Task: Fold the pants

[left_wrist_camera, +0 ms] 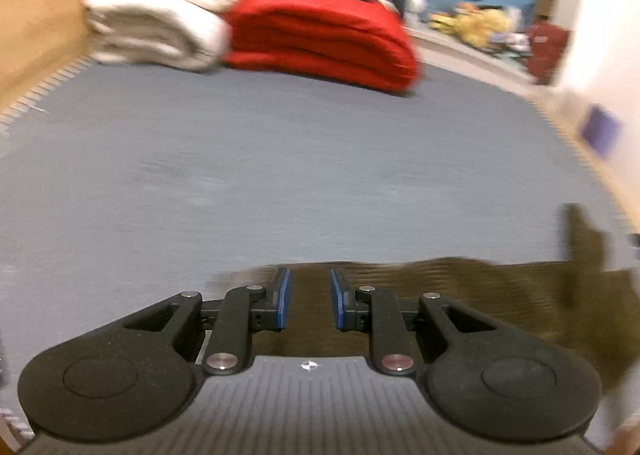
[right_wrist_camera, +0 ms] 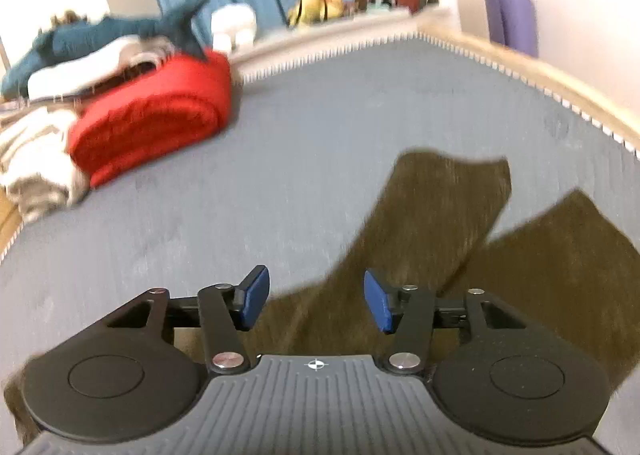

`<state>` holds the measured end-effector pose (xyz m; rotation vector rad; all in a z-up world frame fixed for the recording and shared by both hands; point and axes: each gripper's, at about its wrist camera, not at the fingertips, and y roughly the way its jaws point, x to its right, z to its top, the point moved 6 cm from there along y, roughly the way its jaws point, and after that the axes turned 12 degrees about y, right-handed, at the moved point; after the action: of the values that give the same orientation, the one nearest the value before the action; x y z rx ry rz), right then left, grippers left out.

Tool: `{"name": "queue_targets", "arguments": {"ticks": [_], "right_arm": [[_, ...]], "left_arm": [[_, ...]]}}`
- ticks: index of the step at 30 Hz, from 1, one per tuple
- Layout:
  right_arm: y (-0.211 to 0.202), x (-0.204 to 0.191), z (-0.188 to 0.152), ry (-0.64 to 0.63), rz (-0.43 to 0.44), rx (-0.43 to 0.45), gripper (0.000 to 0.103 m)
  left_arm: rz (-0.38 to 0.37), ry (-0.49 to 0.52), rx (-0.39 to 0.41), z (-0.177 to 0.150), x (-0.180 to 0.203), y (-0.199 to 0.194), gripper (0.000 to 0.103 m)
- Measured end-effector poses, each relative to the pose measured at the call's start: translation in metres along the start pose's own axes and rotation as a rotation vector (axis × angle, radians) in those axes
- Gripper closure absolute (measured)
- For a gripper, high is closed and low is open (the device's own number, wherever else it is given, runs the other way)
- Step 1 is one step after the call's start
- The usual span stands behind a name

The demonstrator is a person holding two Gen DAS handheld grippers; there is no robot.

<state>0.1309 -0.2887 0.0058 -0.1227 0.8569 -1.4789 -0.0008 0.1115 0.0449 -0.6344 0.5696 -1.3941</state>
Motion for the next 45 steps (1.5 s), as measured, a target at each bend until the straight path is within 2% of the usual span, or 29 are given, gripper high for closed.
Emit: {"name": "queue_targets", "arguments": {"ticks": [2, 4, 6, 7, 9, 10, 13, 18, 22, 26, 27, 29, 30, 31, 34, 40, 43, 45], "right_arm": [[0.005, -0.001, 0.009, -0.009, -0.011, 0.056, 0.041], [0.019, -0.008, 0.012, -0.021, -0.032, 0.096, 0.035], [0.038, -0.002, 0.018, -0.034, -0.073, 0.093, 0.034], [0.046, 0.002, 0.019, -0.032, -0.090, 0.083, 0.034], [0.063, 0.008, 0.018, -0.018, -0.103, 0.060, 0.034], [0.074, 0.009, 0.017, -0.023, -0.114, 0.042, 0.034], [0.107, 0.010, 0.008, -0.062, -0.156, 0.003, 0.034], [0.155, 0.006, -0.008, -0.134, -0.202, -0.065, 0.030], [0.182, -0.004, -0.019, -0.202, -0.239, -0.098, 0.023], [0.202, -0.005, -0.024, -0.241, -0.307, -0.118, 0.024], [0.204, -0.004, -0.024, -0.240, -0.322, -0.125, 0.026], [0.206, -0.001, -0.023, -0.239, -0.355, -0.124, 0.046], [0.203, 0.000, -0.021, -0.234, -0.369, -0.116, 0.072], [0.198, 0.004, -0.018, -0.217, -0.366, -0.108, 0.087], [0.176, 0.016, -0.003, -0.110, -0.318, -0.078, 0.093], [0.101, 0.041, 0.021, -0.032, -0.267, -0.005, 0.094], [0.058, 0.067, 0.018, 0.004, -0.267, -0.003, 0.094], [0.034, 0.094, 0.006, 0.057, -0.283, -0.041, 0.095]], "left_arm": [[-0.049, 0.029, 0.035, 0.011, 0.020, 0.008, 0.079], [-0.032, 0.089, 0.059, 0.006, 0.037, 0.024, 0.079], [-0.038, 0.148, -0.042, -0.015, 0.054, 0.051, 0.080], [-0.062, 0.141, -0.104, -0.024, 0.059, 0.062, 0.080], [-0.153, 0.129, -0.169, -0.036, 0.072, 0.079, 0.080], [-0.158, 0.150, -0.188, -0.039, 0.077, 0.085, 0.080], [-0.106, 0.229, -0.193, -0.039, 0.086, 0.098, 0.080], [-0.109, 0.196, -0.210, -0.036, 0.079, 0.104, 0.080], [-0.103, 0.211, -0.205, -0.031, 0.080, 0.106, 0.080], [-0.102, 0.208, -0.210, -0.030, 0.079, 0.108, 0.080], [-0.103, 0.205, -0.211, -0.029, 0.079, 0.107, 0.080], [-0.103, 0.203, -0.209, -0.028, 0.080, 0.106, 0.080], [-0.101, 0.204, -0.207, -0.028, 0.080, 0.106, 0.080], [-0.100, 0.205, -0.205, -0.028, 0.081, 0.106, 0.079], [-0.101, 0.199, -0.196, -0.026, 0.083, 0.103, 0.079], [-0.134, 0.180, -0.176, -0.024, 0.087, 0.094, 0.080], [-0.153, 0.185, -0.173, -0.025, 0.093, 0.090, 0.080], [-0.168, 0.183, -0.175, -0.025, 0.097, 0.089, 0.080]]}}
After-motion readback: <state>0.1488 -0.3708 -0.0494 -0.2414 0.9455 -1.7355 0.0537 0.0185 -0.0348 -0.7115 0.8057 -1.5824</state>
